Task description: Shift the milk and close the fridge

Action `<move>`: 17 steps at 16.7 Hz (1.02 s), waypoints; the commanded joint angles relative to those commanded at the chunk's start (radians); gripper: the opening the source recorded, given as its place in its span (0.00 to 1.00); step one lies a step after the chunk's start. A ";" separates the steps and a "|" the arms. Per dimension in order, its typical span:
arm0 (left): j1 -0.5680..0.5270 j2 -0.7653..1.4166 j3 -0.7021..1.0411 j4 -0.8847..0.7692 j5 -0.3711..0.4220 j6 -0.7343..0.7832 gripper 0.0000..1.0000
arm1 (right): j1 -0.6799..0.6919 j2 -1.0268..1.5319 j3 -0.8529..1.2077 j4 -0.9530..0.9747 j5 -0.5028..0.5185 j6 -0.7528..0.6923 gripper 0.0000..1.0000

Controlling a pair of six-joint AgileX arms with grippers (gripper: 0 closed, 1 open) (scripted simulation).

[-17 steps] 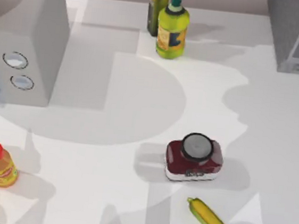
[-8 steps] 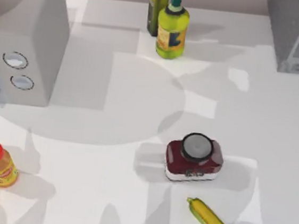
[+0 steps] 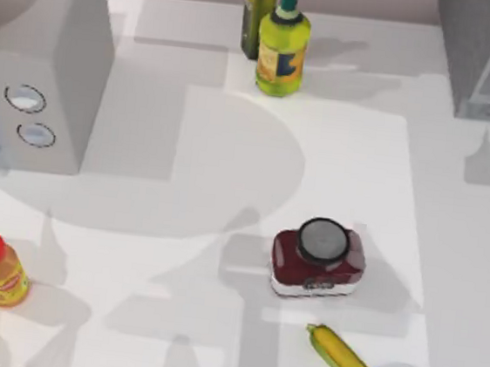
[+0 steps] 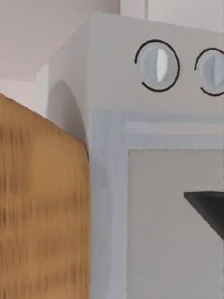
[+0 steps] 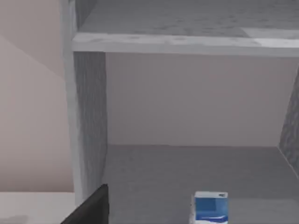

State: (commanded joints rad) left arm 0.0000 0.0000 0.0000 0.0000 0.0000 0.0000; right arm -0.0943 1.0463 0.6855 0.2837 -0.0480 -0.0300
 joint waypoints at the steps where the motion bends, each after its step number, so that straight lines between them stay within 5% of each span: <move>1: 0.000 0.000 0.000 0.000 0.000 0.000 1.00 | 0.008 -0.115 -0.066 -0.027 0.006 -0.002 1.00; 9: 0.000 0.000 0.000 0.000 0.000 0.000 1.00 | 0.072 -0.870 -0.545 -0.225 0.041 0.012 1.00; 17: 0.000 0.000 0.000 0.000 0.000 0.000 1.00 | 0.094 -1.046 -0.686 -0.284 0.048 0.030 1.00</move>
State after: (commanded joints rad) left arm 0.0000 0.0000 0.0000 0.0000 0.0000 0.0000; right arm 0.0000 0.0000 0.0000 0.0000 0.0000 0.0000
